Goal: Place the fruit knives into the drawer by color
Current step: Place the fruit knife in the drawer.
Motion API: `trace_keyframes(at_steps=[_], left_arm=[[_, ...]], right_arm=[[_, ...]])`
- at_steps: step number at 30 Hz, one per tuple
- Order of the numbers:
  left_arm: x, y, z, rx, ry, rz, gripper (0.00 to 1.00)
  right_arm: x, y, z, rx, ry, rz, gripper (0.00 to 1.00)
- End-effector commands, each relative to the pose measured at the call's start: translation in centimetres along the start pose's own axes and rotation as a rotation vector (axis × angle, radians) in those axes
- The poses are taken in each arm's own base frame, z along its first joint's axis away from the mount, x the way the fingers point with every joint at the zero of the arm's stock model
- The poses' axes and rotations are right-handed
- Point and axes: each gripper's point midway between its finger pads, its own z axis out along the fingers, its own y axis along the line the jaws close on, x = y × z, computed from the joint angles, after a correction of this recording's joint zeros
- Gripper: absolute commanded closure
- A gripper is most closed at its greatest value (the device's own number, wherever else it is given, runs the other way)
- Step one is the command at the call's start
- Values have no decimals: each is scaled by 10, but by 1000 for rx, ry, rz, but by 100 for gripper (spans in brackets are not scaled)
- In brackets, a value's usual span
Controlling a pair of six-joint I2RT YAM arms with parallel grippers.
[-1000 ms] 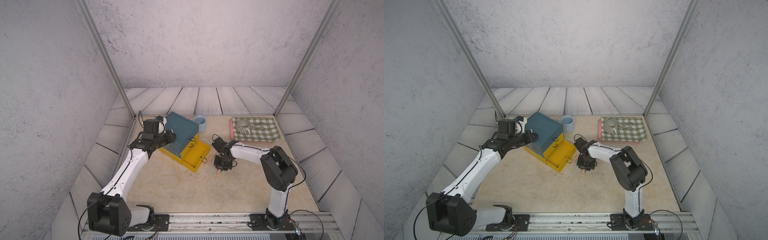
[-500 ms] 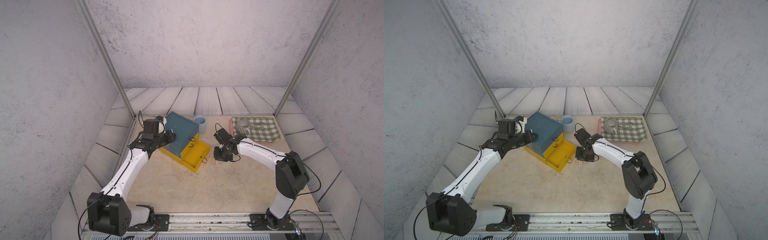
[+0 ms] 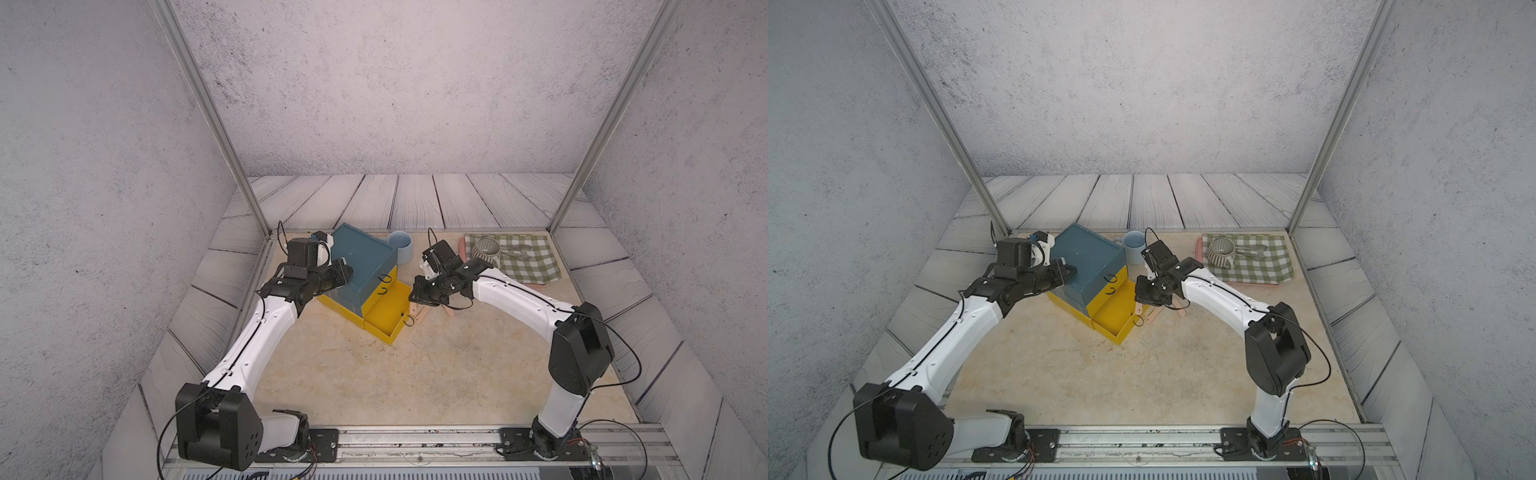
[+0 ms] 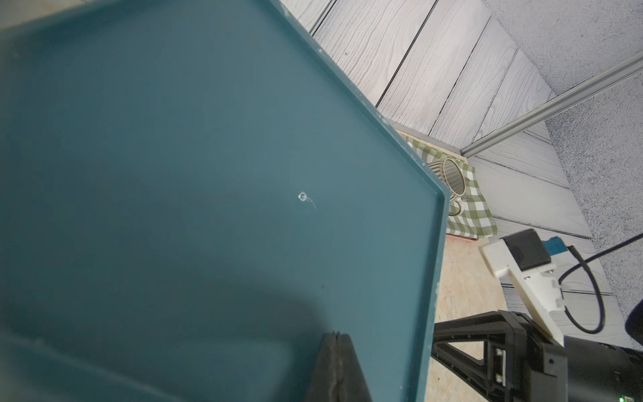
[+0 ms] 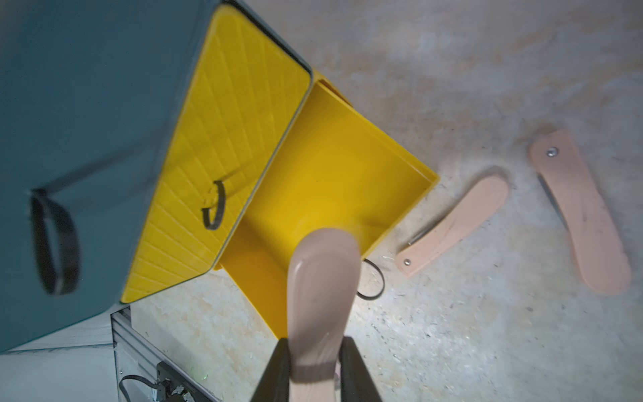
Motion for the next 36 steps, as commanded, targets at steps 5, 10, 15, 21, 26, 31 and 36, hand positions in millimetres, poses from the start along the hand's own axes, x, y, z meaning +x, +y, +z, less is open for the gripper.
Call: trace_keyframes(at_steps=[5,10,15,21,26,31,36], left_arm=[[36,28,9,-90,137,-59,100],[37,28,10,-85,139,-61,100],[37,28,9,-86,137,-61,100],[37,28,9,-88,137,-60,100],[38,29,10,-89,141,-63,100],[38,29,10,-88,139,-61,100],[38,29,11,-87,141,-62,100]], right_arm=[[-5,17,32,-48,40,8,79],[-5,12,52,-34,65,29,79],[-5,7,61,-21,70,36,79],[-4,4,72,-13,83,53,79],[-4,1,79,-9,90,65,79],[-4,1,84,-11,99,71,79],[-2,-1,88,-6,109,77,77]])
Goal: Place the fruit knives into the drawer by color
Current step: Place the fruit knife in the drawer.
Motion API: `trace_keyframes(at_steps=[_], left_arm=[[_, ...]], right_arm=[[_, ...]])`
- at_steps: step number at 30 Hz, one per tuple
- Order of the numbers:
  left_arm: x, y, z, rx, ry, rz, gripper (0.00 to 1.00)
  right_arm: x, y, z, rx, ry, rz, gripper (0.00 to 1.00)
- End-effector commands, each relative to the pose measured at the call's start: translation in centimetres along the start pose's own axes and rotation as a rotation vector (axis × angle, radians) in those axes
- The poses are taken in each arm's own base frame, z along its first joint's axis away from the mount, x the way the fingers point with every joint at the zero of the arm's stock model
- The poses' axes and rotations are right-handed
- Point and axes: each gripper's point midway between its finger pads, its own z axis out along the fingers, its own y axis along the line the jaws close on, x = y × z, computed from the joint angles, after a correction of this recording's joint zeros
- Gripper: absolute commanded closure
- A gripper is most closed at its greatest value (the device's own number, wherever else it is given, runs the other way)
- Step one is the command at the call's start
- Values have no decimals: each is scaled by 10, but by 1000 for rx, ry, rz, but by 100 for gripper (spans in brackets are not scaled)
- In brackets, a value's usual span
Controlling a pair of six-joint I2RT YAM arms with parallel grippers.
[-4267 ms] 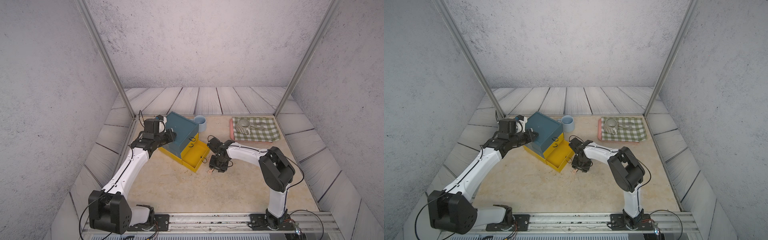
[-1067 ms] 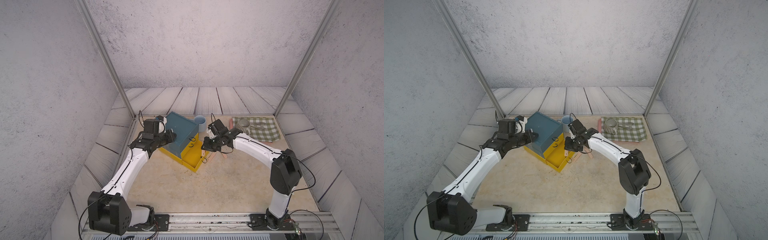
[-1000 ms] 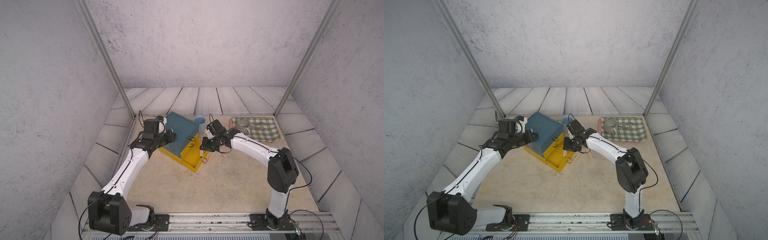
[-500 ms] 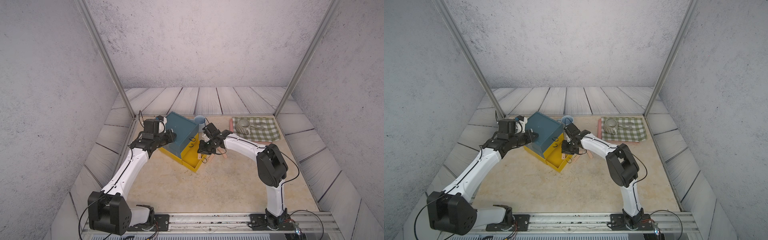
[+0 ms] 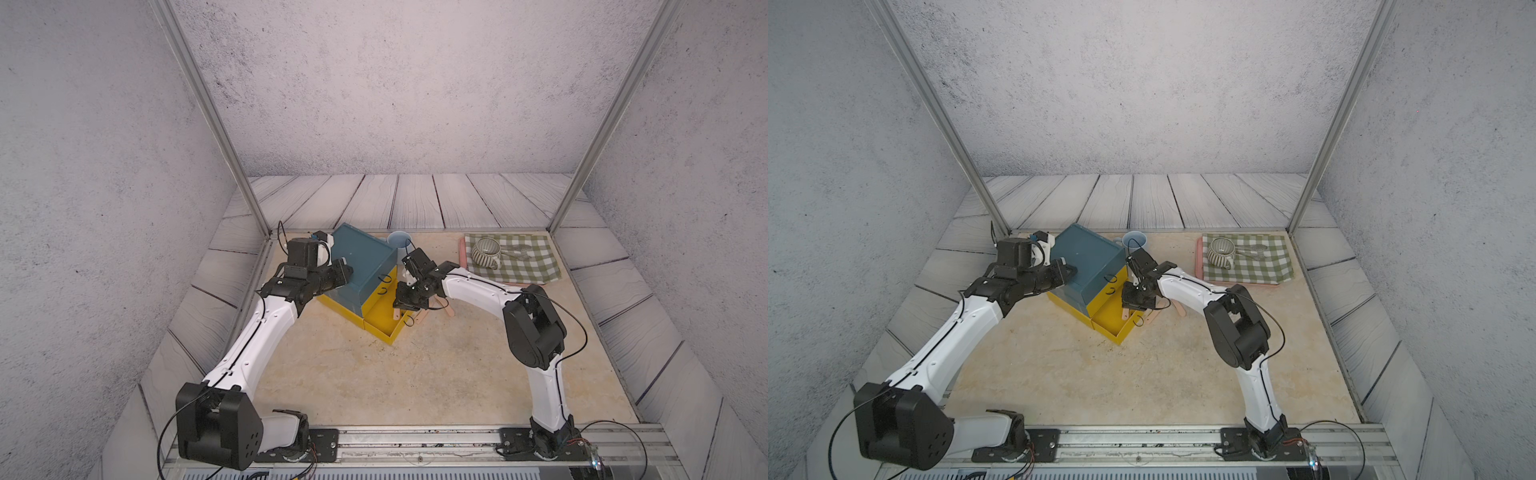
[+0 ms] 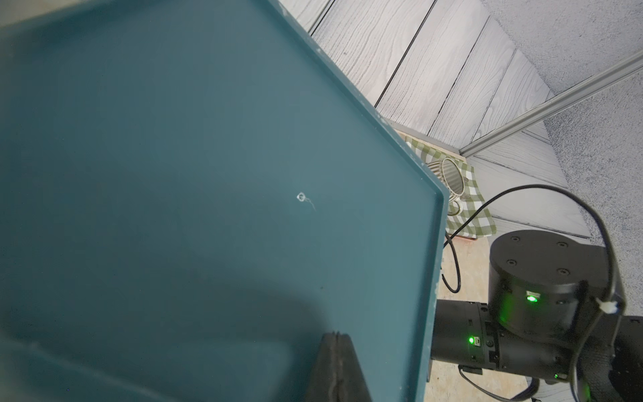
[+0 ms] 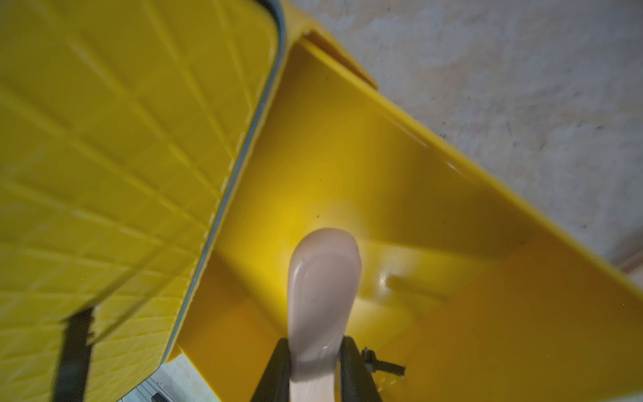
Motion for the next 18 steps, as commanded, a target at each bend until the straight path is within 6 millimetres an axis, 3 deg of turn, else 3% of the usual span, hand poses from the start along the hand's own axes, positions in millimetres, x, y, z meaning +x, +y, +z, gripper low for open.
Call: trace_keyframes(at_steps=[1,18], left_arm=[[38,30,10,-93,140,-62,100],[39,31,11,-98,143,-64,100]], right_arm=[[-4,7,1,-15,2,1,77],[-2,6,6,-13,16,-4,70]])
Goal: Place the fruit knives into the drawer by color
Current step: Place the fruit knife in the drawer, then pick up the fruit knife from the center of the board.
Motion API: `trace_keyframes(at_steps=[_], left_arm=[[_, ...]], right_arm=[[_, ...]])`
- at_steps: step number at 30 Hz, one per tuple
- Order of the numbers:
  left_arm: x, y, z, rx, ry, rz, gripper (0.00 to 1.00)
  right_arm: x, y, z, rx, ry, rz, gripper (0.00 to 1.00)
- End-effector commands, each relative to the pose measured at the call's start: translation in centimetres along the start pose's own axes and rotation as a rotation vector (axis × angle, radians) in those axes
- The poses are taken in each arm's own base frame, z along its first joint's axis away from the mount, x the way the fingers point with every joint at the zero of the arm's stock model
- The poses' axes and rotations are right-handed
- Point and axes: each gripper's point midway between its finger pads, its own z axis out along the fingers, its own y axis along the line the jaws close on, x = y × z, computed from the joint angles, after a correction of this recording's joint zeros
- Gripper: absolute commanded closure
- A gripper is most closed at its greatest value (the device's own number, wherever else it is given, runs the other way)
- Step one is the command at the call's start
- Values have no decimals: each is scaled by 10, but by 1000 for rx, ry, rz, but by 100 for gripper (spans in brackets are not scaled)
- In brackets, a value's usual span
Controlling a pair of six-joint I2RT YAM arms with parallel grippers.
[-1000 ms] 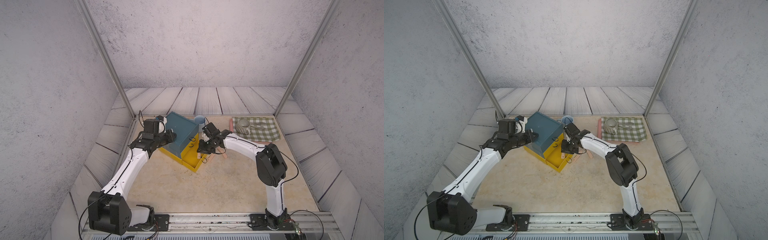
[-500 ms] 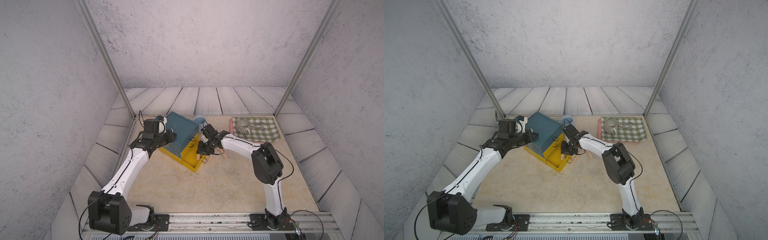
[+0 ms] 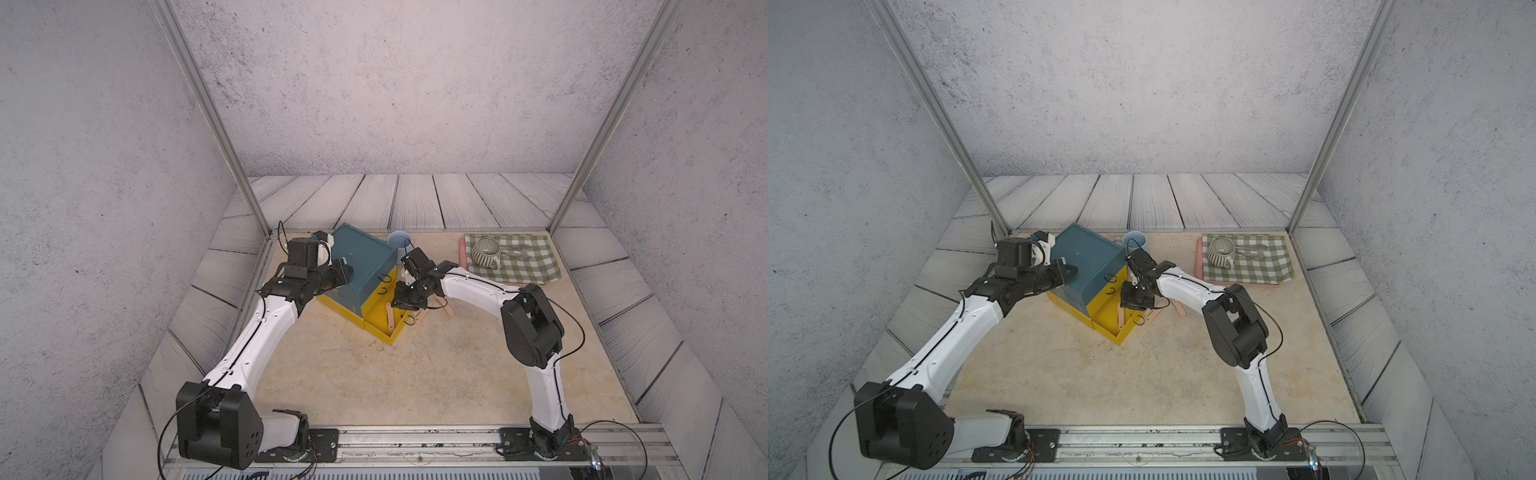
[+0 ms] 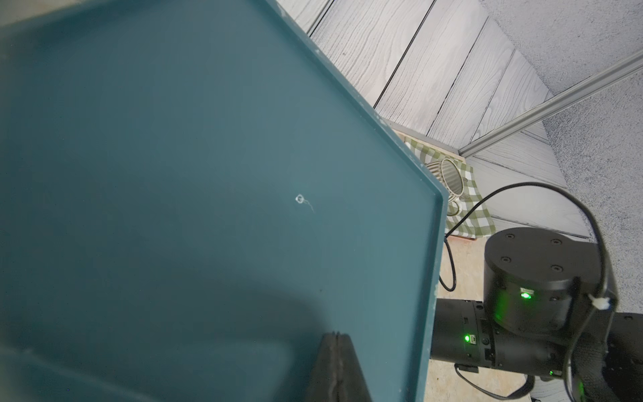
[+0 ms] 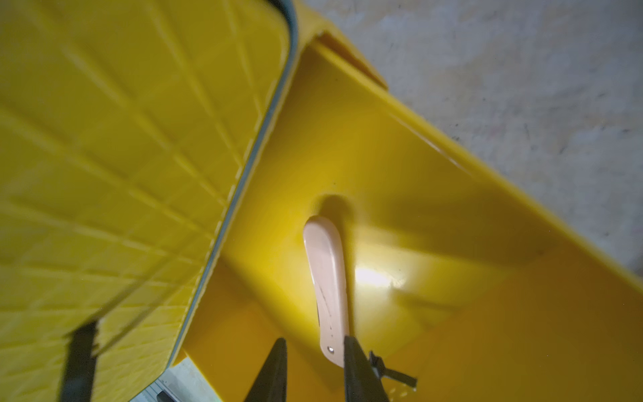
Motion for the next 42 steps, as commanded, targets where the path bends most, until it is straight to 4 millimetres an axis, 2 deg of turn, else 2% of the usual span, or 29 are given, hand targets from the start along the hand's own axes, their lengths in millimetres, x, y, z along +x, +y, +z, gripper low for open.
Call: trace_keyframes(at_steps=[1,5,9,12,16,18,22,26,30,35,42], left_arm=[[39,31,10,-99,143,-64,100],[39,32,11,-103,145,-65,100],[39,32,9,-107,146,-61,100],[39,33,9,-112,143,-61,100],[40,32,12,-100,150,-68,100],[40,32,13,-97,154,-69,100],[39,31,12,-98,149,-68,100],[40,32,12,-100,152,-67,100],[40,33,12,-107,152,-65,100],[41,34,11,-113,154,-64,100],[41,34,11,-110,157,-64,100]], right_arm=[[-1,4,1,-4,1,-11,70],[-6,14,-14,-38,-41,-54,70],[-11,23,-42,-56,-102,-127,70],[-15,20,-69,-44,-139,-165,69],[-21,0,-108,14,-206,-192,65],[-25,-18,-126,45,-236,-184,64],[-29,-56,-143,89,-232,-154,61],[-26,-92,-144,244,-177,-206,59],[-27,-124,-134,397,-123,-237,59],[-30,-145,-118,465,-82,-244,57],[-32,-161,-88,462,-7,-236,51]])
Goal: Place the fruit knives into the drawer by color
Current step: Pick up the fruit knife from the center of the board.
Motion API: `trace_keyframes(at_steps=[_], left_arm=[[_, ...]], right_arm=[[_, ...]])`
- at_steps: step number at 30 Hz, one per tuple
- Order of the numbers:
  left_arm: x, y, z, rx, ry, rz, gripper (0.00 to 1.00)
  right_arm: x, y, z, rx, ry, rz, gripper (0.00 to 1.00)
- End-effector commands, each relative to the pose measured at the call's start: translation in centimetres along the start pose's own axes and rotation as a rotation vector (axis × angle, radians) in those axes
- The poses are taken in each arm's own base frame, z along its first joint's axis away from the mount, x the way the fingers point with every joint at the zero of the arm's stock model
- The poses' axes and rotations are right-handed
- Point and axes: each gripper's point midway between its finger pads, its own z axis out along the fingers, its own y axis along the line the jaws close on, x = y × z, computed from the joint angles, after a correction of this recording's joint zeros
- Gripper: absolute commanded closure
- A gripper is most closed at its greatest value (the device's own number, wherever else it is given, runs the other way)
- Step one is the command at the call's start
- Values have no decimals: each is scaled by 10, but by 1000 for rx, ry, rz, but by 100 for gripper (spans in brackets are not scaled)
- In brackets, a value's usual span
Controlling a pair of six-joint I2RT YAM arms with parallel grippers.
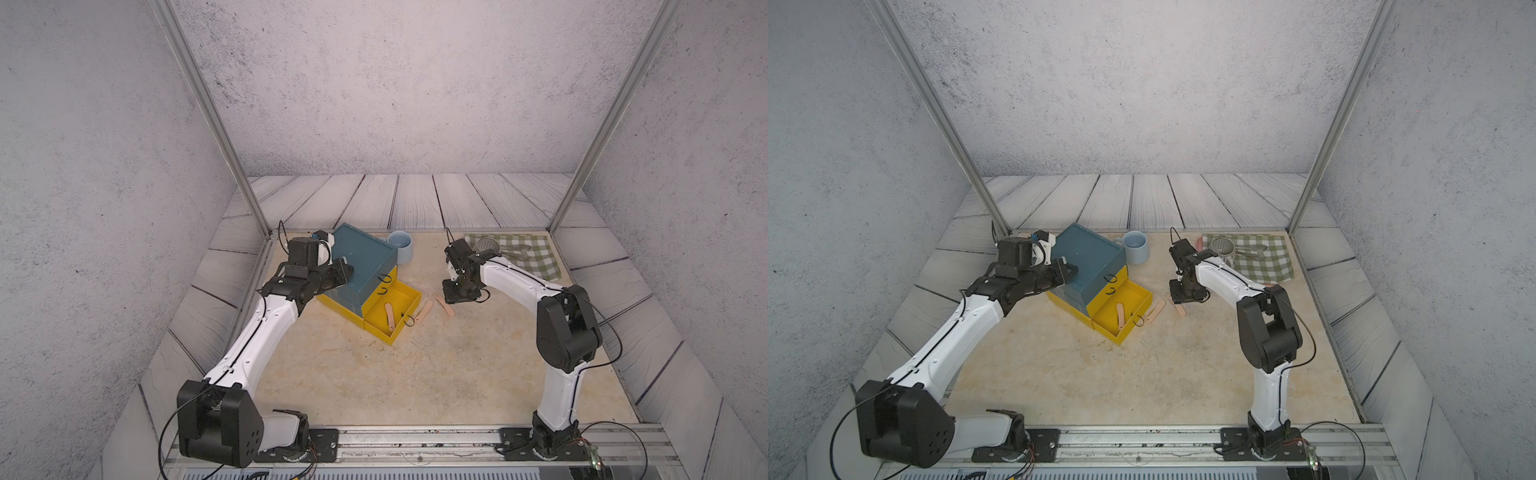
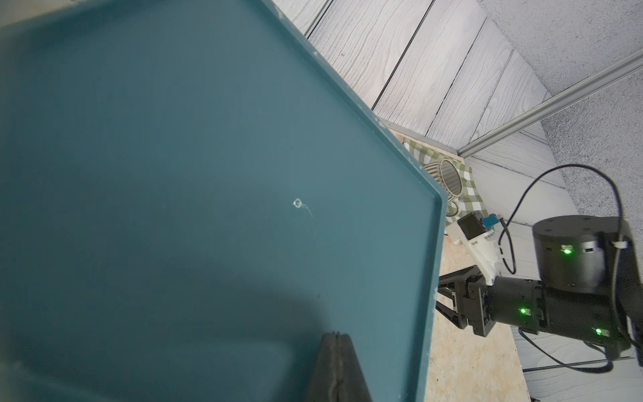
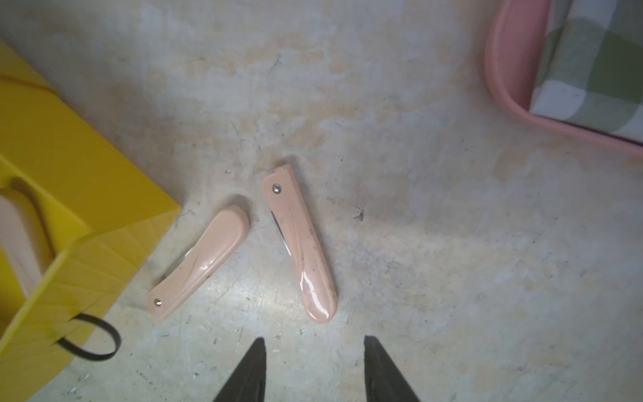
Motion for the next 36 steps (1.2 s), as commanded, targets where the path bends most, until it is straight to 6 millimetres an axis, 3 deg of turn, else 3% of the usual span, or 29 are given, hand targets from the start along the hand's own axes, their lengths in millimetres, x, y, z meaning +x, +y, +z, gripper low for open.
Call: trace_keyframes(at_steps=[1,24,36], left_arm=[[42,34,9,-115,153,-64,100],[45,37,14,-119,167,-72,100],[45,38,14,-122,168,-71,100]], right_arm=[[-4,-1,7,1,18,-25,50],[0,4,54,-32,131,-80,49],[14,-2,66,-8,167,-60,71]])
